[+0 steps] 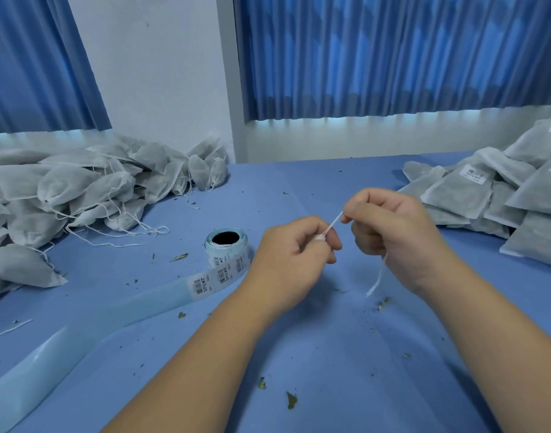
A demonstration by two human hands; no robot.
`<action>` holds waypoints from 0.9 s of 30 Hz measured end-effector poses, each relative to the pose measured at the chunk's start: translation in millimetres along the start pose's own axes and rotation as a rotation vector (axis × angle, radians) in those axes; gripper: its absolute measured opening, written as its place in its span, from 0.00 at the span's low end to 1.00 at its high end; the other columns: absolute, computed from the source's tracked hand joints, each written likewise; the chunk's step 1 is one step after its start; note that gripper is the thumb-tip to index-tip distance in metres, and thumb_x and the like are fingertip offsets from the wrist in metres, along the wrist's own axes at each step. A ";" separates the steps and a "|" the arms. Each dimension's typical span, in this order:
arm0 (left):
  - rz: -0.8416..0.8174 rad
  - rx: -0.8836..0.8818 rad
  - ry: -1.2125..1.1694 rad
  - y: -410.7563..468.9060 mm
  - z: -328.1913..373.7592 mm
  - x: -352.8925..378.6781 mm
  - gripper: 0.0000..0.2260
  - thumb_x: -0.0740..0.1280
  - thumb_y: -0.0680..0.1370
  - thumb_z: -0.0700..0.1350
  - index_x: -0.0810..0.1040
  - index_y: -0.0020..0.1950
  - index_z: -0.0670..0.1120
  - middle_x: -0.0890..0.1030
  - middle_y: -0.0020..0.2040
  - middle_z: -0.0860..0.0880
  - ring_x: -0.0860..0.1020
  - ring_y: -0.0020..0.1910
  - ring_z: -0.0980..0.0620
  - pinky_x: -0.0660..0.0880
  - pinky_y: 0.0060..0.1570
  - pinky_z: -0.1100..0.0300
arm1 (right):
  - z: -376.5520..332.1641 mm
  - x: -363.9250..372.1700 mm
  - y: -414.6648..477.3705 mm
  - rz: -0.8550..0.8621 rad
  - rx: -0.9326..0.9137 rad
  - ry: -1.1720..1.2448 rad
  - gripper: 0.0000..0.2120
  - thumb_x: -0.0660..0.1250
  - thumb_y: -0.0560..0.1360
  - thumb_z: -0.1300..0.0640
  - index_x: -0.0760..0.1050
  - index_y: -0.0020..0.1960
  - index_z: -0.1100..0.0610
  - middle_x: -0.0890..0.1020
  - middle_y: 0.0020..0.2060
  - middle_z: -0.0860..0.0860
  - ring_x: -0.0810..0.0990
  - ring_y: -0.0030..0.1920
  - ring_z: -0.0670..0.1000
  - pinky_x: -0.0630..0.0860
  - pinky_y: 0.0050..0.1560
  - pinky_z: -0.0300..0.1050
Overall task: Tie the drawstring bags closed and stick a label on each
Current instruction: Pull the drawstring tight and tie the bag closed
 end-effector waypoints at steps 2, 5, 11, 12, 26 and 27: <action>-0.036 -0.076 -0.094 -0.8 -0.9 2.2 0.10 0.61 0.70 0.46 0.79 0.32 0.54 0.79 0.29 0.52 0.70 0.25 0.51 0.68 0.27 0.62 | 1.5 -4.0 -1.5 0.005 0.005 -0.037 0.08 0.67 0.69 0.56 0.78 0.31 0.53 0.62 0.20 0.49 0.56 0.24 0.48 0.57 0.25 0.36; -0.041 -0.129 -0.125 -0.5 -0.8 -0.5 0.12 0.64 0.74 0.46 0.78 0.30 0.52 0.79 0.28 0.50 0.71 0.24 0.52 0.69 0.25 0.63 | 4.8 -3.4 -3.1 0.011 0.003 -0.123 0.10 0.70 0.74 0.58 0.79 0.34 0.53 0.64 0.21 0.46 0.59 0.24 0.46 0.59 0.25 0.36; 0.003 -0.088 -0.221 -0.6 3.8 -9.8 0.10 0.65 0.71 0.46 0.83 0.32 0.49 0.82 0.31 0.49 0.71 0.23 0.52 0.72 0.30 0.63 | 7.9 3.4 -5.8 0.099 0.000 -0.323 0.12 0.69 0.76 0.55 0.79 0.33 0.52 0.69 0.22 0.43 0.63 0.23 0.43 0.61 0.25 0.31; 0.024 -0.082 -0.226 -0.2 3.1 -11.3 0.10 0.66 0.72 0.45 0.84 0.34 0.48 0.82 0.32 0.49 0.71 0.23 0.53 0.73 0.30 0.62 | 7.7 6.3 -6.9 0.090 -0.006 -0.362 0.13 0.69 0.76 0.54 0.79 0.32 0.52 0.68 0.23 0.44 0.62 0.24 0.43 0.60 0.25 0.32; 0.036 0.094 0.367 -0.8 5.6 -19.7 0.10 0.62 0.73 0.50 0.80 0.34 0.53 0.71 0.24 0.55 0.69 0.26 0.55 0.69 0.30 0.59 | -18.4 21.3 -19.7 -0.153 -0.093 -0.295 0.09 0.64 0.69 0.57 0.80 0.32 0.54 0.70 0.20 0.42 0.62 0.23 0.42 0.60 0.26 0.31; -0.022 0.076 0.353 -2.0 5.0 -16.0 0.10 0.62 0.72 0.50 0.81 0.34 0.54 0.70 0.23 0.56 0.69 0.26 0.55 0.69 0.29 0.60 | -19.5 18.0 -18.5 -0.130 -0.099 -0.288 0.09 0.64 0.69 0.57 0.79 0.32 0.54 0.71 0.20 0.42 0.62 0.23 0.42 0.60 0.26 0.31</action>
Point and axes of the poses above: each hand's wrist, its own y-axis towards the middle knuckle, its own x-axis out of the palm, z = x × y, the point moved 8 cm from there along y, towards the middle knuckle
